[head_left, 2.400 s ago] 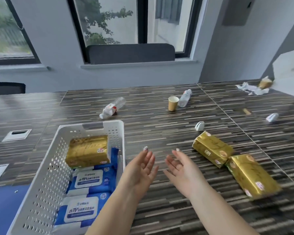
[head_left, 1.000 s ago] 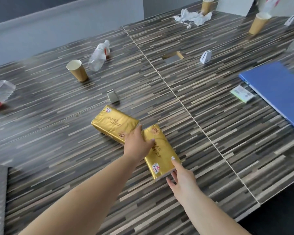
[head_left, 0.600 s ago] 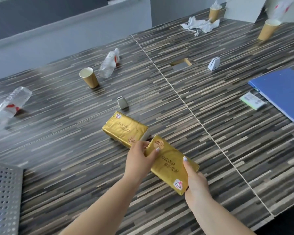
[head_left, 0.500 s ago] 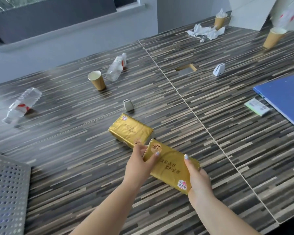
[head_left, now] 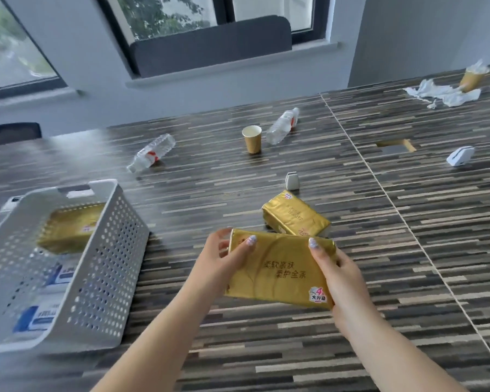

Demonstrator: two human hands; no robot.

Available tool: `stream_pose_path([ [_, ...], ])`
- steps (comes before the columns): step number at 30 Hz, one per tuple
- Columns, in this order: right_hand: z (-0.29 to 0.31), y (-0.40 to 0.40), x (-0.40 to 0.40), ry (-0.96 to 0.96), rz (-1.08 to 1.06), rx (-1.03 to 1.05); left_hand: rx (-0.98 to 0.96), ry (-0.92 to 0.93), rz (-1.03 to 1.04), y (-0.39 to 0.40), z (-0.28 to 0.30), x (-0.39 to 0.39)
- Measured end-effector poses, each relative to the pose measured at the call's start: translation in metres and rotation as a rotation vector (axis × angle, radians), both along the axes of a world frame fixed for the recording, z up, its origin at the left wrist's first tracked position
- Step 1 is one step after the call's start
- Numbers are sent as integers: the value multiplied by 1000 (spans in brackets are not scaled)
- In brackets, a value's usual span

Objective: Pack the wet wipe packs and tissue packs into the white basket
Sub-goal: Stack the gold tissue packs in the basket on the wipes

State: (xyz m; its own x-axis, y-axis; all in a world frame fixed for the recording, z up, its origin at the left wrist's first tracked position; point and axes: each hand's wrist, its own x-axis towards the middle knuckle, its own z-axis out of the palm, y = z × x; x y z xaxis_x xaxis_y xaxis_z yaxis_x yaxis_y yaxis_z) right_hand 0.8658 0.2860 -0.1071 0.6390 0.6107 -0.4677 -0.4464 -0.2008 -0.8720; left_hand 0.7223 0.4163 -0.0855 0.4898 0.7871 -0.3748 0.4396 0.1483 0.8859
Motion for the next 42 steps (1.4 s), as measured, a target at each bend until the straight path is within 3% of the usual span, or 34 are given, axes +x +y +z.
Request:
stream_pose_path([
  [8, 33, 38, -63, -168, 232, 139, 154, -100, 192, 12, 38, -84],
  [15, 50, 76, -142, -287, 307, 191, 145, -190, 317, 30, 56, -170],
  [22, 64, 129, -225, -329, 373, 191, 78, -249, 325, 72, 69, -262],
  [27, 75, 172, -272, -252, 371, 173, 101, -264, 132, 101, 80, -317],
  [35, 75, 217, -326, -308, 533, 135, 84, -250, 199, 150, 74, -375],
  [38, 67, 226, -334, -295, 511, 82, 22, -224, 196, 167, 68, -386],
  [42, 52, 250, -347, -156, 440, 48, -226, -332, 290, 191, 50, -393],
])
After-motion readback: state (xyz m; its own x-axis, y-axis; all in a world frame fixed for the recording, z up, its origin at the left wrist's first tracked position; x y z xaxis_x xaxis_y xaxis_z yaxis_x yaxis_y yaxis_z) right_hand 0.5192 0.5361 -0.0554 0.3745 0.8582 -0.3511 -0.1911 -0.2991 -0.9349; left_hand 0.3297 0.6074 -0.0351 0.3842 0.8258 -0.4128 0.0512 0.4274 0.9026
